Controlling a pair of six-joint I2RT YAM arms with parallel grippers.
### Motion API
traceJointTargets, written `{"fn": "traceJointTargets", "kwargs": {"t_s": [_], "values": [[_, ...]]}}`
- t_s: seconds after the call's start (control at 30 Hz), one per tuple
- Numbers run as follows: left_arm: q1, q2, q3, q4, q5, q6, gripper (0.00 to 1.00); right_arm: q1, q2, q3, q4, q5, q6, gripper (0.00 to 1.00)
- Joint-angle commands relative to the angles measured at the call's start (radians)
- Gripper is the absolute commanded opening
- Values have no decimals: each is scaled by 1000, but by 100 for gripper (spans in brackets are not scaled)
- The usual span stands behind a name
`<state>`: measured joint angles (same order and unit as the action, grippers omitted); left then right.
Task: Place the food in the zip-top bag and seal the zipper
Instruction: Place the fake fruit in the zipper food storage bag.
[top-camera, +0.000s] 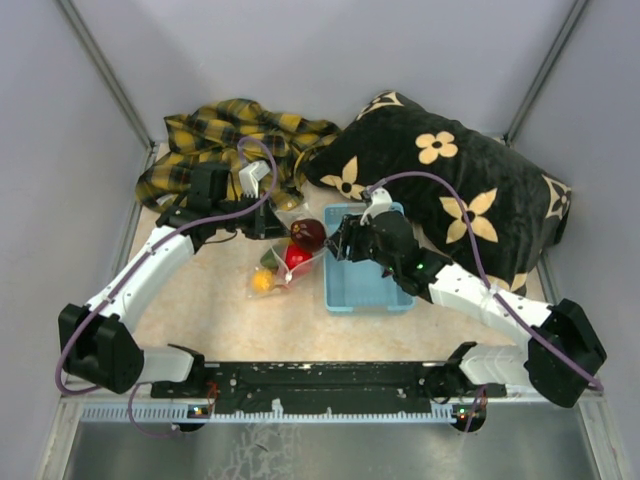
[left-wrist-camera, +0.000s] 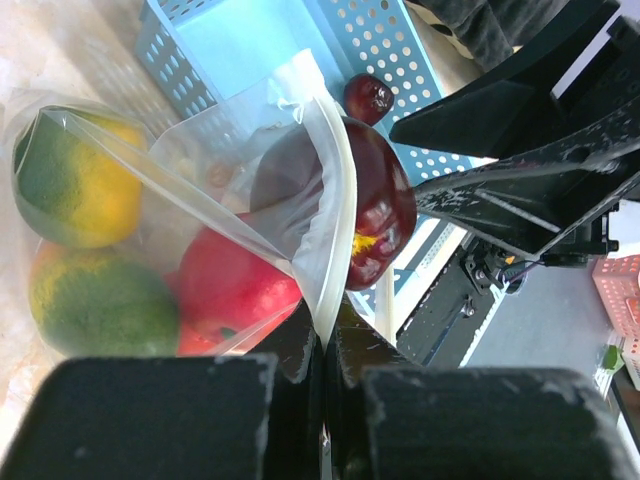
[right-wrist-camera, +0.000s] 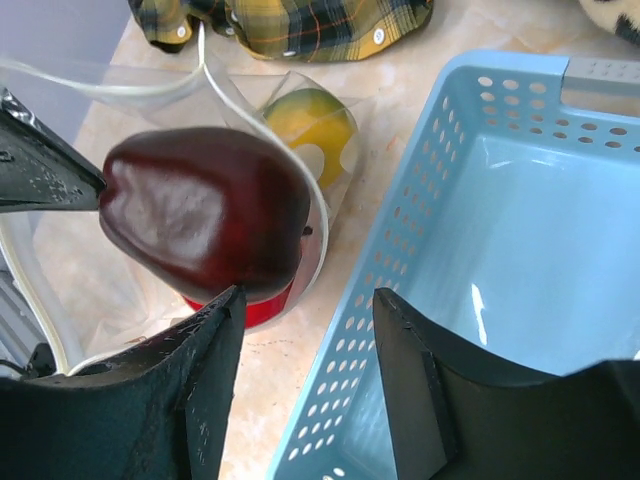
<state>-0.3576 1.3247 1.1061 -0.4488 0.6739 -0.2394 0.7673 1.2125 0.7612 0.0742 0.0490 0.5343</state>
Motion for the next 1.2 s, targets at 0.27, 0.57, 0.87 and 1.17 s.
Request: {"fn": "traceJointTargets", "kwargs": {"t_s": [0.27, 0.57, 0.87, 1.17], "values": [[0, -1, -14, 42, 42, -12, 0, -29, 16, 44, 16, -90, -11, 50], [0, 1, -17, 47, 62, -15, 0, -29, 77, 31, 87, -81, 13, 47], [0, 2, -17, 47, 72, -10, 0, -42, 112, 79, 61, -64, 12, 46], [-1, 2, -17, 50, 83, -11, 0, -46, 191, 161, 49, -150, -19, 45]]}}
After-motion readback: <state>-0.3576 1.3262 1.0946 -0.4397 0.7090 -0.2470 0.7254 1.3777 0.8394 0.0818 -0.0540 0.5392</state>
